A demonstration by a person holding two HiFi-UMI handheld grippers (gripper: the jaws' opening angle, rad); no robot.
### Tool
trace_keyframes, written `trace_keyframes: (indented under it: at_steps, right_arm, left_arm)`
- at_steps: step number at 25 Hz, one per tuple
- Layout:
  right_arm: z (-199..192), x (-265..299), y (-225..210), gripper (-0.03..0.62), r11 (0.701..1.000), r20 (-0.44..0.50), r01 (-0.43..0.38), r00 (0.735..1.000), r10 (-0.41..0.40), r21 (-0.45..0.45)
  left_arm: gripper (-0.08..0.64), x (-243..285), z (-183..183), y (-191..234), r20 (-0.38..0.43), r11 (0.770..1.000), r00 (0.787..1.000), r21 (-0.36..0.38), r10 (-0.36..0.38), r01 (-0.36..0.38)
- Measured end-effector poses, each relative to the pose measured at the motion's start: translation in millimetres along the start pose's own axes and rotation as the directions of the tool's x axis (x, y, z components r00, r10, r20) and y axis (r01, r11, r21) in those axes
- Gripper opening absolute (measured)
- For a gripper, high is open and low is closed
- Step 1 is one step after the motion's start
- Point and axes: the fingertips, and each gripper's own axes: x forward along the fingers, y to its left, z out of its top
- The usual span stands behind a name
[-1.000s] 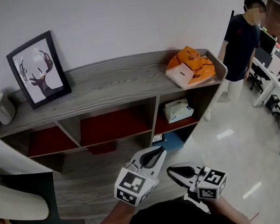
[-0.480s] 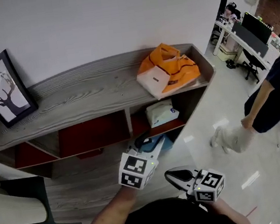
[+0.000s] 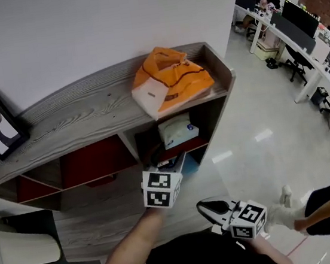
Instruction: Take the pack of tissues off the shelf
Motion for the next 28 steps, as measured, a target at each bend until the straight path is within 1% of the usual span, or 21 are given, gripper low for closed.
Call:
trace_keyframes:
  at_steps: [3,6,12,13,14,16,18,20,23,28]
  right_arm:
    - [-5,-12,-9,0.018,0.999,0.012,0.018,1.000,-0.018,0.030]
    - [-11,-18,-15,0.018,0.998,0.008,0.024,1.000,-0.024,0.052]
    - [-11,-23,-16,0.018,0.999,0.004,0.010,1.000,-0.010,0.043]
    - [-10,-24,-16,0.018,0.999,0.003,0.010,1.000,-0.010,0.040]
    - [-10,-26,-17,0.018,0.999,0.003,0.012,1.000,-0.012,0.038]
    - [-10,-28,-20,0.018,0.999,0.003,0.018,1.000,-0.018,0.038]
    - [-8,-29,-21,0.018,0.999,0.002,0.018,1.000,-0.018,0.038]
    - [-6,-27,-20,0.018,0.999,0.001,0.009,1.000,-0.009,0.034]
    - [-4,-21,-16,0.018,1.000,-0.007,-0.013,1.000,0.013,0.018]
    - [-2,-13,-9,0.018,0.999,-0.026,-0.048,0.998,0.048,-0.004]
  left_arm:
    - [0.262,9,-7,6,-0.030,0.998,0.998,0.014,0.055,-0.054]
    - [0.262,16,-11,8,-0.046,0.996,0.995,0.013,0.085,-0.084]
    - [0.259,25,-12,18,-0.065,0.991,0.989,-0.008,0.131,-0.132]
    - [0.244,26,-11,20,-0.063,0.990,0.989,-0.011,0.137,-0.138]
    - [0.203,26,-11,21,-0.060,0.990,0.988,-0.013,0.142,-0.143]
    - [0.093,26,-11,22,-0.057,0.990,0.988,-0.011,0.141,-0.142]
    - [0.052,25,-13,20,-0.064,0.992,0.990,-0.006,0.127,-0.128]
    - [0.034,22,-14,20,-0.069,0.993,0.990,0.005,0.122,-0.122]
    - [0.025,15,-14,22,-0.065,0.991,0.989,0.010,0.130,-0.130]
    - [0.020,-5,-3,21,-0.018,0.992,0.991,-0.005,0.129,-0.129]
